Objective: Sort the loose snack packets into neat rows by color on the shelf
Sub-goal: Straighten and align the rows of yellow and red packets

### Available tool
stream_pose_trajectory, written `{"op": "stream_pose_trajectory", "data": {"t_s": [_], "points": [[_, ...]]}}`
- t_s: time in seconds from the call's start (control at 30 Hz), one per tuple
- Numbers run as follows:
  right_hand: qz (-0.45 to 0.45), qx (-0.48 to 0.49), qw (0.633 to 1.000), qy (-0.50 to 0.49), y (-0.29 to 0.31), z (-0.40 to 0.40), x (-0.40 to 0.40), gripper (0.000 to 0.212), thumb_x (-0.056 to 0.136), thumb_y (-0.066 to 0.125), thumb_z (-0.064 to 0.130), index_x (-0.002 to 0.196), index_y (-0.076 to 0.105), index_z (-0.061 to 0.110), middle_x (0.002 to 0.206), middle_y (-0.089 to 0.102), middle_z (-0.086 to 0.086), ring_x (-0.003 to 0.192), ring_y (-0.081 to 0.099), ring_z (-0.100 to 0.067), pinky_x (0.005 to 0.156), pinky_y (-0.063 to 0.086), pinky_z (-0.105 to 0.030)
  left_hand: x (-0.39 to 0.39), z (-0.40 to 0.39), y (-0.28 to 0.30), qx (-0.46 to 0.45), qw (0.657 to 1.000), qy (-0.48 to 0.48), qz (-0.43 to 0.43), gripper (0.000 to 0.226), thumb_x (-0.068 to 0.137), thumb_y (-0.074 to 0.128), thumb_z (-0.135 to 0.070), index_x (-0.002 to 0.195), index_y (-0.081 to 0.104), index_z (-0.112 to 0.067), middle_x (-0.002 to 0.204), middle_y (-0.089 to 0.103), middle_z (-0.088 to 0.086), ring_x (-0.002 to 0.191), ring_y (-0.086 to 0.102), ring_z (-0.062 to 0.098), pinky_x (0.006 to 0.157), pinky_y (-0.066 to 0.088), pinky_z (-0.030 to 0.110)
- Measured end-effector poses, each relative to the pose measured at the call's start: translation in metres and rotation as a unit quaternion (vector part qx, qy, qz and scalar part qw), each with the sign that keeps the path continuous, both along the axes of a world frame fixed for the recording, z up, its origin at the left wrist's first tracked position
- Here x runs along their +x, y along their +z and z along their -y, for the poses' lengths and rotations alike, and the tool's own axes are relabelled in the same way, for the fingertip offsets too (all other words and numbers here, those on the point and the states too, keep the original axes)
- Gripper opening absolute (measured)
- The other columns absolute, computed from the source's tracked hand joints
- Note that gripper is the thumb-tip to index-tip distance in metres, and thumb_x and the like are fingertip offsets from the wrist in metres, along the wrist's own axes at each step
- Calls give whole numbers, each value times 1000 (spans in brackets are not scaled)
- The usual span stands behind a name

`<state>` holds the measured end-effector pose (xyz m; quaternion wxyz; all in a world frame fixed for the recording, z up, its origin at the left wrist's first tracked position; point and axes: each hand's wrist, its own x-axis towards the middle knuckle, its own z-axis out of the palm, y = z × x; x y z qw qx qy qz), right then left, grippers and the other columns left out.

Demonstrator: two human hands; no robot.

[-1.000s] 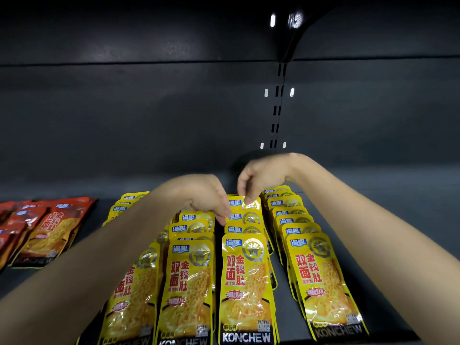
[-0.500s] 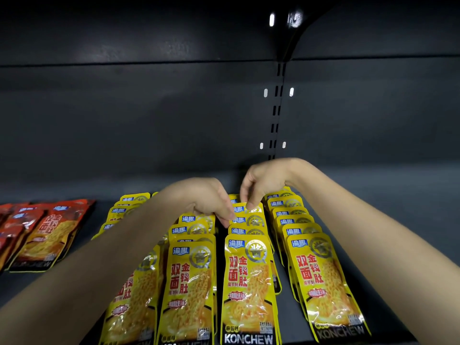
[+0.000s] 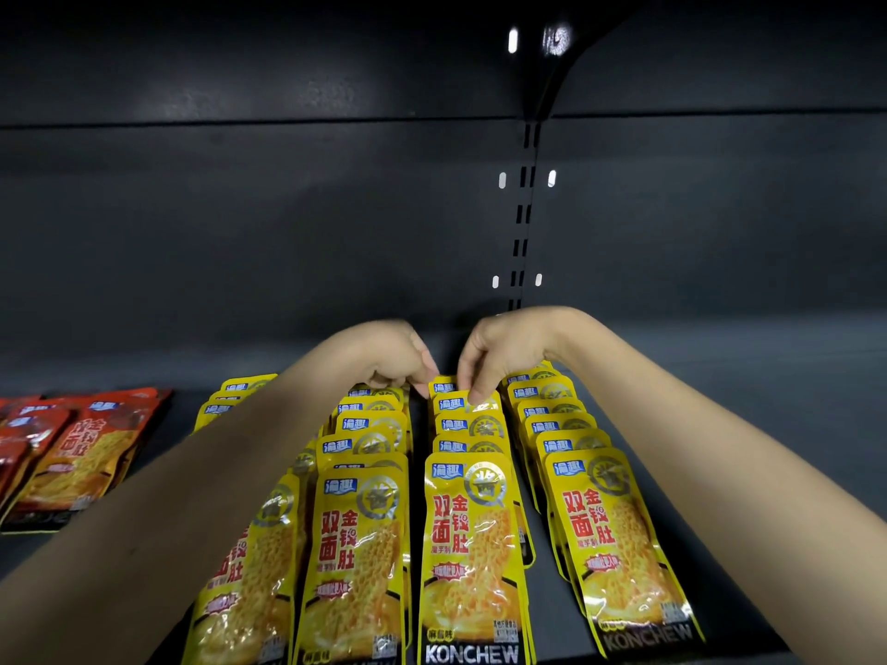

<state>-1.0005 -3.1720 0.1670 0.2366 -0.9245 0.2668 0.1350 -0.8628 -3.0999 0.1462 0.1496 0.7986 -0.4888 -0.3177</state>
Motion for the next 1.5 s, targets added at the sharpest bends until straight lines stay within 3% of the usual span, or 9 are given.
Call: {"op": "stream_pose_trajectory", "data": {"t_s": [0.33,0.63,0.77,0.93,1.1,1.23,1.3,1.37,1.5], "points": [[3,3,1000,-7,-2,0,1,25,81,72,17,106,69,14,89,63,7,72,54,0,70,41,-10,-2,-2,-1,-5,1000,-17,16,13,83,67,-4,89,70,-15,87,60,13,50,34,10,32,22,8],[-1,-7,1000,-8,-2,-1,0,26,81,72,19,107,69,14,91,62,8,80,54,-4,75,42,-13,-3,-5,-1,-29,999,-22,32,18,86,65,-6,102,71,-13,72,64,-2,40,40,4,35,26,10],[17,-26,999,-18,0,0,-2,21,79,74,25,99,71,18,88,63,10,85,55,-6,83,45,-21,-3,-8,-5,-57,998,-17,35,19,85,68,-10,102,72,-14,84,68,0,68,56,9,57,39,19],[33,-14,999,-24,5,-1,-12,9,80,74,25,82,67,20,74,61,10,71,55,-5,67,45,-18,3,-18,-4,-126,991,17,27,7,80,74,-23,81,67,-24,96,70,-2,90,63,13,83,49,28],[-3,-50,999,-7,4,-9,-19,14,78,75,27,85,72,16,85,70,3,85,61,-11,87,50,-30,-7,-46,1,-141,987,-43,56,8,78,76,-28,76,70,-23,75,68,-8,66,59,4,61,44,20],[-22,-95,995,-13,0,-15,-20,31,76,75,35,97,75,11,97,72,-2,86,60,-13,81,48,-28,-19,-57,1,-79,990,-99,59,8,80,74,-30,80,73,-22,73,69,-10,59,57,-2,55,42,14],[-23,-82,996,-16,0,-17,-21,33,76,76,35,98,74,11,98,71,-2,85,59,-12,79,46,-26,-22,-58,1,-45,991,-112,64,14,80,73,-32,85,74,-19,76,70,-10,73,64,6,67,46,22],[-23,-76,997,-15,0,-19,-22,31,75,77,34,96,73,11,93,70,0,85,59,-12,76,46,-24,-25,-59,2,-29,991,-115,62,17,80,74,-32,87,74,-17,80,72,-8,86,66,14,76,48,29],[-10,-60,998,-6,-1,-18,-22,13,76,77,30,81,68,21,75,61,12,74,55,-6,66,43,-18,-28,-61,3,-9,993,-107,52,13,81,72,-31,81,71,-18,73,69,-11,72,57,6,65,41,22]]}}
